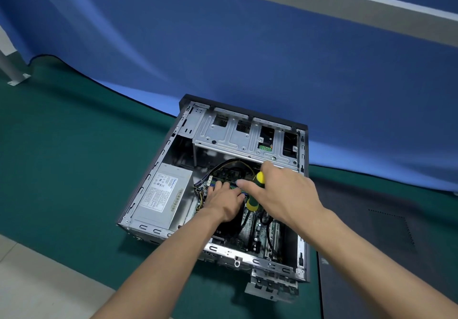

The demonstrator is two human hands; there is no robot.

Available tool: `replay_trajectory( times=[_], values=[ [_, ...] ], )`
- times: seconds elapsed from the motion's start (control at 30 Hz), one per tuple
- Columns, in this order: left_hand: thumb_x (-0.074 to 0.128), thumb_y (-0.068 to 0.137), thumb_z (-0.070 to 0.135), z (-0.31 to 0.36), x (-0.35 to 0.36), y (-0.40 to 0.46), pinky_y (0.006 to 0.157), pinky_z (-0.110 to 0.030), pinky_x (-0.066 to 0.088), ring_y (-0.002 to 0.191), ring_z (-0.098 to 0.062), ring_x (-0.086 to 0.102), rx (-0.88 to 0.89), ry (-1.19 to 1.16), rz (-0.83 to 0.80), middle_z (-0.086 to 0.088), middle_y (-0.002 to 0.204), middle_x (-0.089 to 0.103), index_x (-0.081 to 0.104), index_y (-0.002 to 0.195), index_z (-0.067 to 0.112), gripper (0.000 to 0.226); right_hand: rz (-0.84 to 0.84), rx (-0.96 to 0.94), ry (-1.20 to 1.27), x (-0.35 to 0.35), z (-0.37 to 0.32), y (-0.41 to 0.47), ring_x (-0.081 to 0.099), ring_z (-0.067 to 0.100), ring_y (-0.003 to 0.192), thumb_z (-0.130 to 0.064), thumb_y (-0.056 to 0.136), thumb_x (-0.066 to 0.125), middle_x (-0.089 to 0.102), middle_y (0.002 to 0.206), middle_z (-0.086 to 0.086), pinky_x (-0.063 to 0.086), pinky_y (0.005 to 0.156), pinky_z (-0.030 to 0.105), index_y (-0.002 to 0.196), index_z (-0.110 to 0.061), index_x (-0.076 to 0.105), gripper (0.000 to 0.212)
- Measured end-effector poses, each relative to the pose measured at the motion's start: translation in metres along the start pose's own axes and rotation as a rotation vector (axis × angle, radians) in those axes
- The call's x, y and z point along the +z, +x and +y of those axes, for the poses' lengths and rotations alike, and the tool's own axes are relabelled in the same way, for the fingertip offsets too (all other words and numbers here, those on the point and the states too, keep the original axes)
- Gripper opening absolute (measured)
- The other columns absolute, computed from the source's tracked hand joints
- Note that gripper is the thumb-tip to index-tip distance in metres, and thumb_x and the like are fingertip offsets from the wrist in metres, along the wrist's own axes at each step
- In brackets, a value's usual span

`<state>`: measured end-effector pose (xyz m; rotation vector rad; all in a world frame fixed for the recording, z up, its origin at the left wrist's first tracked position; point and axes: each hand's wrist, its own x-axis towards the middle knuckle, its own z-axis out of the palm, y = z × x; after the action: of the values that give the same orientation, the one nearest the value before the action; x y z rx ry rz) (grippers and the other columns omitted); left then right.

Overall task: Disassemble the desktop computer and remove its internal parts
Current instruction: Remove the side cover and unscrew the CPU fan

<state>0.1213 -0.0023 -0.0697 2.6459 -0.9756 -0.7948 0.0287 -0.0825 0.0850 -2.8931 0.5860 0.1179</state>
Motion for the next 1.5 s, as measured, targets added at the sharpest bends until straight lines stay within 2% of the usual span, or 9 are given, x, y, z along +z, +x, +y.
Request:
replay_trajectory(
  times=[0.13, 0.27, 0.43, 0.57, 0.87, 1.03, 1.17, 1.33, 1.5],
  values=[
    [0.028, 0.096, 0.029, 0.0, -0.001, -0.001, 0.096, -0.041, 0.026, 0.112, -0.028, 0.033, 0.011, 0.02, 0.0, -0.013, 0.122, 0.046, 0.054, 0.115, 0.019, 0.034, -0.209, 0.036, 0.17, -0.008, 0.002, 0.004, 0.053, 0.024, 0.075, -0.043, 0.085, 0.054, 0.058, 0.083, 0.0, 0.034, 0.059, 0.03, 0.095, -0.024, 0.044, 0.024],
    [0.025, 0.1, 0.037, -0.003, 0.001, 0.001, 0.099, -0.042, 0.026, 0.114, -0.027, 0.033, 0.024, 0.016, 0.005, -0.011, 0.126, 0.046, 0.053, 0.122, 0.021, 0.039, -0.199, 0.116, 0.013, -0.012, 0.008, 0.005, 0.052, 0.023, 0.077, -0.068, 0.084, 0.043, 0.056, 0.081, -0.002, 0.036, 0.063, 0.031, 0.088, -0.024, 0.046, 0.044],
    [0.022, 0.101, 0.042, -0.002, 0.003, 0.003, 0.097, -0.042, 0.025, 0.115, -0.029, 0.033, 0.019, 0.051, -0.003, -0.012, 0.125, 0.046, 0.052, 0.121, 0.021, 0.042, -0.292, 0.037, 0.145, -0.014, 0.013, 0.005, 0.05, 0.018, 0.067, -0.037, 0.092, 0.047, 0.053, 0.076, -0.003, 0.033, 0.053, 0.03, 0.097, -0.02, 0.043, 0.018],
    [0.022, 0.101, 0.04, -0.003, 0.004, 0.004, 0.096, -0.041, 0.025, 0.114, -0.028, 0.033, 0.021, 0.049, -0.002, -0.012, 0.124, 0.046, 0.05, 0.125, 0.022, 0.041, -0.161, 0.027, -0.099, -0.012, 0.01, 0.003, 0.049, 0.024, 0.074, -0.058, 0.093, 0.039, 0.057, 0.084, 0.001, 0.031, 0.057, 0.032, 0.092, -0.017, 0.035, 0.041],
    [0.024, 0.1, 0.041, -0.004, 0.003, 0.003, 0.099, -0.042, 0.025, 0.117, -0.028, 0.033, 0.021, 0.037, -0.003, -0.012, 0.125, 0.046, 0.053, 0.122, 0.021, 0.042, -0.156, 0.05, -0.158, -0.015, 0.016, 0.004, 0.058, 0.028, 0.084, -0.058, 0.094, 0.035, 0.057, 0.084, 0.002, 0.034, 0.059, 0.033, 0.094, -0.016, 0.032, 0.042],
    [0.024, 0.1, 0.041, -0.003, 0.002, 0.004, 0.099, -0.042, 0.024, 0.117, -0.028, 0.033, 0.015, 0.029, -0.003, -0.012, 0.126, 0.046, 0.054, 0.12, 0.02, 0.041, -0.312, -0.06, 0.119, -0.019, 0.017, 0.004, 0.051, 0.02, 0.076, -0.031, 0.091, 0.055, 0.054, 0.085, -0.004, 0.037, 0.063, 0.03, 0.11, -0.025, 0.041, 0.024],
    [0.024, 0.1, 0.041, -0.003, 0.003, 0.004, 0.1, -0.042, 0.024, 0.117, -0.027, 0.033, 0.022, 0.038, -0.001, -0.012, 0.125, 0.046, 0.051, 0.126, 0.022, 0.042, -0.164, 0.071, -0.005, -0.016, 0.014, 0.002, 0.055, 0.022, 0.075, -0.064, 0.087, 0.046, 0.052, 0.075, -0.005, 0.039, 0.061, 0.03, 0.102, -0.025, 0.047, 0.042],
    [0.024, 0.1, 0.041, -0.004, 0.002, 0.004, 0.098, -0.042, 0.025, 0.116, -0.028, 0.033, 0.021, 0.038, 0.002, -0.012, 0.125, 0.046, 0.053, 0.12, 0.02, 0.041, -0.309, 0.036, 0.125, -0.016, 0.008, 0.002, 0.048, 0.014, 0.067, -0.037, 0.092, 0.051, 0.051, 0.076, -0.005, 0.032, 0.053, 0.029, 0.099, -0.022, 0.042, 0.019],
    [0.024, 0.1, 0.042, -0.005, 0.005, 0.005, 0.098, -0.042, 0.025, 0.115, -0.028, 0.033, 0.022, 0.033, -0.002, -0.012, 0.124, 0.047, 0.053, 0.122, 0.021, 0.042, -0.208, 0.091, -0.126, -0.016, 0.004, 0.005, 0.056, 0.029, 0.085, -0.05, 0.097, 0.036, 0.06, 0.095, 0.006, 0.032, 0.061, 0.033, 0.097, -0.015, 0.035, 0.035]
  ],
)
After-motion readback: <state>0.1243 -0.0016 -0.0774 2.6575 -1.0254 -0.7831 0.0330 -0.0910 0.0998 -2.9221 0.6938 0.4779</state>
